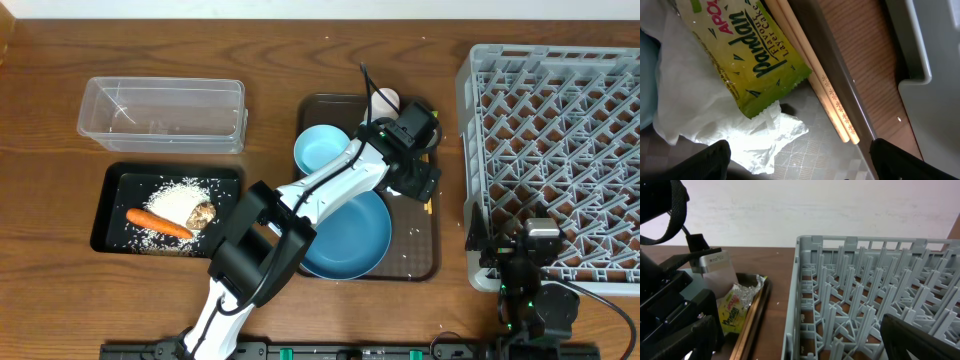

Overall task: Sort waste into correct bins and load items into the dishwasher rack
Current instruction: 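Lower the left gripper and pinch the white tissue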

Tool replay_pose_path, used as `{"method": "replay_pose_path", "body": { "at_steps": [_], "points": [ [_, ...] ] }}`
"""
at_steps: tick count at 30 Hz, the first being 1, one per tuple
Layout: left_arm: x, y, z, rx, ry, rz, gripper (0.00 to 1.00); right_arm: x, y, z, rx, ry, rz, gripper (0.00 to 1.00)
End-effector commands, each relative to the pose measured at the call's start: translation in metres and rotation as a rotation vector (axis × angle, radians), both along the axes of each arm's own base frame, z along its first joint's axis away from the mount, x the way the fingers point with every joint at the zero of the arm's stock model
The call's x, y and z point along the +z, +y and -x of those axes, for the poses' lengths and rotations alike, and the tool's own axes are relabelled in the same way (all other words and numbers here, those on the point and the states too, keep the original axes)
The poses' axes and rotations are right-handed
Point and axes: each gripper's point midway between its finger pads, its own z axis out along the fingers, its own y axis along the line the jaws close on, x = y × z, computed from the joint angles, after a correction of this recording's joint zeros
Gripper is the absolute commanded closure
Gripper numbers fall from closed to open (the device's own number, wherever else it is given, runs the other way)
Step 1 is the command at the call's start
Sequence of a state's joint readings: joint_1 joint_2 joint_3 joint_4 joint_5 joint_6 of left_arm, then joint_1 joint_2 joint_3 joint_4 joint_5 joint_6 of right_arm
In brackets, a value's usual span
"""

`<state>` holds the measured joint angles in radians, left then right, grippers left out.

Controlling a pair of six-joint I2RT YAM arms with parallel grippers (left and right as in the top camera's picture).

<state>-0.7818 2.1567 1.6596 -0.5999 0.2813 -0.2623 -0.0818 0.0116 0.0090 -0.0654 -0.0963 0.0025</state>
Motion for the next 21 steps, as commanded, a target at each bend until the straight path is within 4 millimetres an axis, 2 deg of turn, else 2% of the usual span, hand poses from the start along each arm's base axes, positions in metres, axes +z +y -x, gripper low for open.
{"method": "replay_pose_path", "body": {
  "at_steps": [1, 4, 8, 15, 17, 21],
  "points": [
    [-0.015, 0.003, 0.001, -0.003, 0.010, -0.031, 0.10, -0.001, -0.004, 0.000, -0.014, -0.001, 0.015, 0.01],
    [-0.026, 0.006, 0.003, -0.035, 0.013, -0.057, 0.10, -0.001, -0.004, 0.000, -0.013, -0.001, 0.015, 0.01],
    [-0.041, 0.021, -0.001, -0.011, -0.002, -0.145, 0.10, -0.001, -0.004, 0.000, -0.013, -0.001, 0.015, 0.01],
    [-0.041, 0.023, -0.001, -0.041, -0.017, -0.156, 0.11, -0.001, -0.004, 0.000, -0.013, -0.001, 0.015, 0.01],
    [-0.041, 0.023, -0.001, -0.041, -0.017, -0.156, 0.19, -0.001, -0.004, 0.000, -0.013, -0.001, 0.015, 0.01],
    [-0.041, 0.023, -0.001, -0.041, -0.017, -0.156, 0.27, -0.001, -0.004, 0.000, -0.013, -0.001, 0.015, 0.01]
  ]
}}
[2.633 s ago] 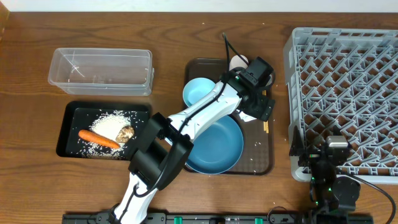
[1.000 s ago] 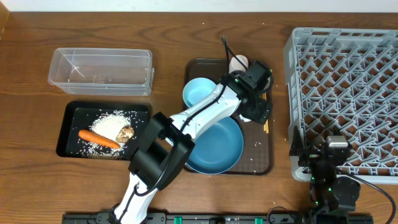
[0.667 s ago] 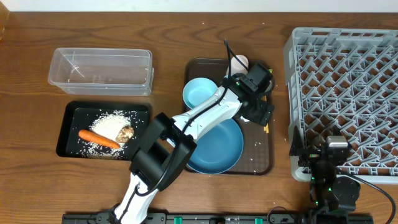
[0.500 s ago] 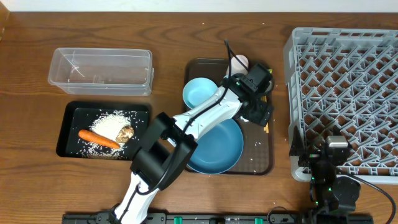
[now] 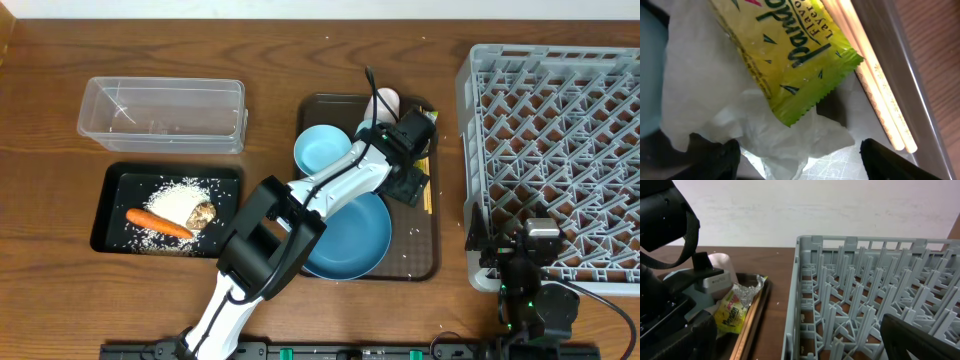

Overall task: Sort waste into correct bins and load items into the dishwasher rack
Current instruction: 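Lower the left gripper and pinch the white tissue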

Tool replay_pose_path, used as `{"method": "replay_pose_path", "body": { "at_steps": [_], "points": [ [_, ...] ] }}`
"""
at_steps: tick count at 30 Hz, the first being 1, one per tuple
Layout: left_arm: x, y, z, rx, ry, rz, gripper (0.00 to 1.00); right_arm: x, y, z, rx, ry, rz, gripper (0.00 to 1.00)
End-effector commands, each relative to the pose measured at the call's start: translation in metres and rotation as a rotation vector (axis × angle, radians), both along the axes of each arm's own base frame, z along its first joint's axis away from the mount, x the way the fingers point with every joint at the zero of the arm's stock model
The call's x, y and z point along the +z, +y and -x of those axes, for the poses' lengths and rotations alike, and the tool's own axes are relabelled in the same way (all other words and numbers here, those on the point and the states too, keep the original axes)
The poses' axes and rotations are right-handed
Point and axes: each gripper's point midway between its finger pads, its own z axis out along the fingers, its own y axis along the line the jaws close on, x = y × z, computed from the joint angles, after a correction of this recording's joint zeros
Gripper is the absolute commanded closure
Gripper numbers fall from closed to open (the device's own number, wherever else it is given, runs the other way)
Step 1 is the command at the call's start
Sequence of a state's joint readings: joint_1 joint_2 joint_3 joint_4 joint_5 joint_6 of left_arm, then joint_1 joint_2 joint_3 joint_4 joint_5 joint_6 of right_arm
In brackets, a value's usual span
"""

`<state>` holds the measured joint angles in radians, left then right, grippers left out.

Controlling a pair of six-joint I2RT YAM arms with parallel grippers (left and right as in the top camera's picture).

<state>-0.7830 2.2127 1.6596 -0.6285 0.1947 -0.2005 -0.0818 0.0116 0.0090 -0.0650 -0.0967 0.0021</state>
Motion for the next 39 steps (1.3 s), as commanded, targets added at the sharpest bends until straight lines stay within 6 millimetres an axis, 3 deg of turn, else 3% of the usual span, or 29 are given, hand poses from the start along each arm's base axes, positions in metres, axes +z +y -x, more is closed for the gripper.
{"method": "replay_pose_path", "body": {
  "at_steps": [1, 7, 15, 24, 28, 32, 39],
  "points": [
    [-0.010, 0.005, 0.002, -0.013, 0.004, -0.032, 0.30, -0.001, -0.004, 0.000, -0.014, -0.001, 0.015, 0.01],
    [-0.003, -0.001, 0.007, -0.028, -0.006, -0.022, 0.59, -0.001, -0.004, 0.000, -0.014, -0.001, 0.015, 0.01],
    [0.025, -0.015, 0.014, -0.057, -0.057, 0.014, 0.94, -0.001, -0.004, 0.000, -0.014, -0.001, 0.015, 0.01],
    [0.031, -0.011, 0.020, -0.053, -0.041, 0.002, 0.94, -0.001, -0.004, 0.000, -0.014, -0.001, 0.015, 0.01],
    [0.043, -0.006, 0.024, -0.022, -0.023, -0.002, 0.94, -0.001, -0.004, 0.000, -0.014, -0.001, 0.015, 0.01],
    [0.074, -0.002, 0.028, 0.040, -0.026, 0.034, 0.94, -0.001, -0.004, 0.000, -0.014, -0.001, 0.015, 0.01],
    [0.152, -0.002, 0.028, 0.067, -0.132, 0.175, 0.94, -0.001, -0.004, 0.000, -0.014, -0.001, 0.015, 0.01]
  ]
}}
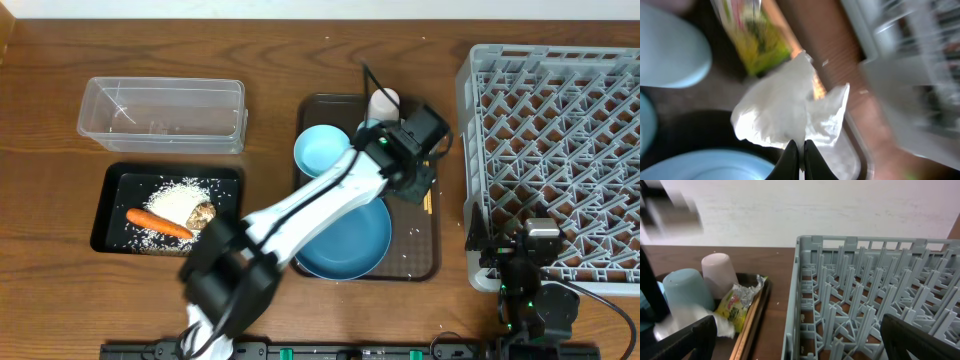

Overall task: Sort waste into correct bins and load items into the dishwasher rack
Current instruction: 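Lower the left gripper and pinch the white tissue, then carry the tissue with the left gripper and drop it into the clear bin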

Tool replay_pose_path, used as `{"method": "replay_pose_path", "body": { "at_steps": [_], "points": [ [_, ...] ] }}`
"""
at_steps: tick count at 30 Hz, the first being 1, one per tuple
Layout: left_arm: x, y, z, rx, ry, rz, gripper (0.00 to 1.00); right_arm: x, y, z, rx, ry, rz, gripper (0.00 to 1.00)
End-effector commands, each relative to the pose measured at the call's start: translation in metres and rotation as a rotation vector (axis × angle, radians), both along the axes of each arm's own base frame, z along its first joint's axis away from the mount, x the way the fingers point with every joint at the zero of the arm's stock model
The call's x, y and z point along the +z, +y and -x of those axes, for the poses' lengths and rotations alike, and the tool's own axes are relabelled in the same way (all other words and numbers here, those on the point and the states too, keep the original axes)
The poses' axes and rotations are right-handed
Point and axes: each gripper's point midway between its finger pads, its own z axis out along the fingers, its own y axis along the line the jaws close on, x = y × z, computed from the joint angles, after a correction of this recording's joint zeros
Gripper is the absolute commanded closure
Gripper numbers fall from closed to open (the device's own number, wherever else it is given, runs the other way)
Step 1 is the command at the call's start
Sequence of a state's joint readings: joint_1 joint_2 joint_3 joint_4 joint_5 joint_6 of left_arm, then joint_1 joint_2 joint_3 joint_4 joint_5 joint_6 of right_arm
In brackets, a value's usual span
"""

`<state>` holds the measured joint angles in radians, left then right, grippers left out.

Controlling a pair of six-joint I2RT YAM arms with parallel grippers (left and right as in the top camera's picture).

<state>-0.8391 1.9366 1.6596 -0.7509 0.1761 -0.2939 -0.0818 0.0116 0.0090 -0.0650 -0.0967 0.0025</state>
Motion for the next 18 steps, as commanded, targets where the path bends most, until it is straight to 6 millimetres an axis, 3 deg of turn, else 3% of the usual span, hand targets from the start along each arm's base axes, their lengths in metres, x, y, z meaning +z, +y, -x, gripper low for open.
{"method": "replay_pose_path", "body": {
  "at_steps": [1, 11, 15, 18],
  "points": [
    [0.046, 0.003, 0.000, 0.028, -0.058, 0.079, 0.94, -0.001, -0.004, 0.000, -0.014, 0.000, 0.015, 0.01],
    [0.112, 0.025, 0.006, 0.076, -0.134, 0.182, 0.94, -0.001, -0.004, 0.000, -0.014, -0.001, 0.015, 0.01],
    [0.135, 0.051, -0.008, 0.136, -0.173, 0.215, 0.94, -0.001, -0.004, 0.000, -0.014, -0.001, 0.015, 0.01],
    [0.149, 0.085, -0.027, 0.222, -0.202, 0.221, 0.94, -0.001, -0.004, 0.000, -0.014, -0.001, 0.015, 0.01]
  ]
}}
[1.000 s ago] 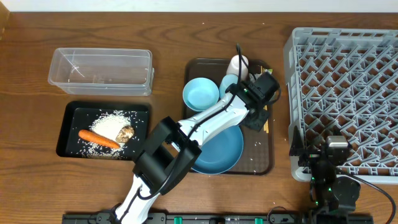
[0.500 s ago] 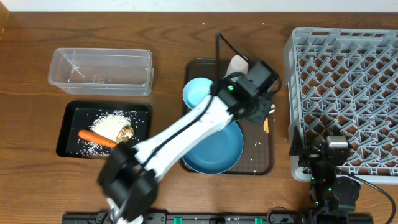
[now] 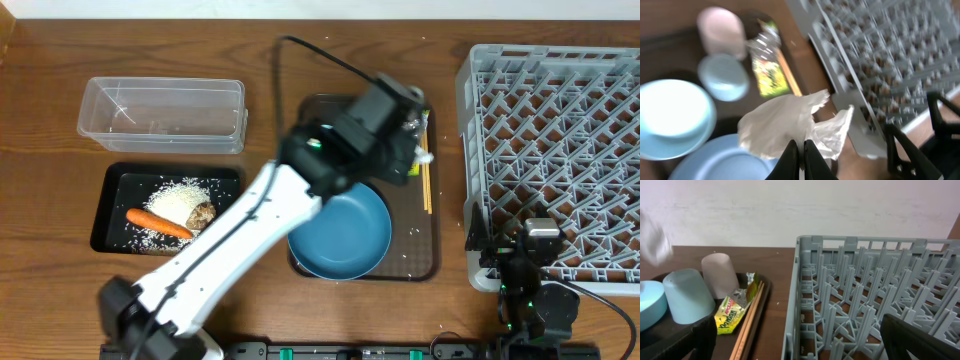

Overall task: Sort waste into correct bins and load items into the dishwasher rack
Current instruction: 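Carry the tissue with the left gripper and drop it into the clear bin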

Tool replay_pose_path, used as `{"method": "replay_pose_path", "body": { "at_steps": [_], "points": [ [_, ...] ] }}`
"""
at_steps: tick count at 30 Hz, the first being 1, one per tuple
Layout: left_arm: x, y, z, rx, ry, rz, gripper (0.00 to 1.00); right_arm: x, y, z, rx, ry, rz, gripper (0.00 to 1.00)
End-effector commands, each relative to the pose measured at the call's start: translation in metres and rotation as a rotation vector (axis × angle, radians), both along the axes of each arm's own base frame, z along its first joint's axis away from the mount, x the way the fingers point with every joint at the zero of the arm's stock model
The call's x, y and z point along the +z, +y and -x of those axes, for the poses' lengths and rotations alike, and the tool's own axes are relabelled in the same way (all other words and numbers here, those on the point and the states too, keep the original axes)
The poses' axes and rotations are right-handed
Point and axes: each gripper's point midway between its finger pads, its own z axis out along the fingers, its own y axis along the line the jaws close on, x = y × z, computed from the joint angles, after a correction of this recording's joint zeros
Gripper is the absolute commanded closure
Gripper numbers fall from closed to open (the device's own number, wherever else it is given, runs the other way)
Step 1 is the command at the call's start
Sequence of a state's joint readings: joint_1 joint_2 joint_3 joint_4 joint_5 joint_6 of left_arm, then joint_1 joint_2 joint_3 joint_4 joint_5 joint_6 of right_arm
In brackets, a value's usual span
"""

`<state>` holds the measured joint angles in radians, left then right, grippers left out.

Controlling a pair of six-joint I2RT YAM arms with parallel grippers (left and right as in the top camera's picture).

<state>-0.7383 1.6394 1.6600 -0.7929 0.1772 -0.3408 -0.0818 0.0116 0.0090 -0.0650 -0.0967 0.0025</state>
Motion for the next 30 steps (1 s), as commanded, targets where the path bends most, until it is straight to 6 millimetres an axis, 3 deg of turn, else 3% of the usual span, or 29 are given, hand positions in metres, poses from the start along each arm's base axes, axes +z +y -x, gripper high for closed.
{"method": "replay_pose_path", "body": {
  "at_steps": [1, 4, 8, 12, 15, 19, 24, 30],
  "points": [
    [0.025, 0.042, -0.022, 0.115, -0.040, 0.030, 0.94, -0.001, -0.004, 0.000, -0.014, -0.001, 0.015, 0.01],
    [0.030, 0.087, -0.052, 0.242, -0.061, 0.020, 0.94, -0.001, -0.004, 0.000, -0.014, -0.001, 0.015, 0.01],
    [0.030, 0.169, -0.099, 0.499, -0.135, -0.061, 0.94, -0.001, -0.004, 0.000, -0.014, -0.001, 0.015, 0.01],
    [0.030, 0.231, -0.133, 0.652, -0.170, -0.061, 0.94, -0.001, -0.004, 0.000, -0.014, -0.001, 0.015, 0.01],
    [0.019, 0.277, -0.153, 0.758, -0.165, -0.072, 0.94, -0.001, -0.004, 0.000, -0.014, 0.000, 0.015, 0.01],
    [-0.014, 0.329, -0.170, 0.865, -0.110, -0.104, 0.94, -0.001, -0.004, 0.000, -0.014, 0.000, 0.015, 0.01],
    [-0.057, 0.372, -0.182, 0.947, -0.034, -0.134, 0.94, -0.001, -0.004, 0.000, -0.014, -0.001, 0.015, 0.01],
    [-0.068, 0.386, -0.181, 0.971, -0.002, -0.146, 0.93, -0.001, -0.004, 0.000, -0.014, -0.001, 0.015, 0.01]
  ]
}}
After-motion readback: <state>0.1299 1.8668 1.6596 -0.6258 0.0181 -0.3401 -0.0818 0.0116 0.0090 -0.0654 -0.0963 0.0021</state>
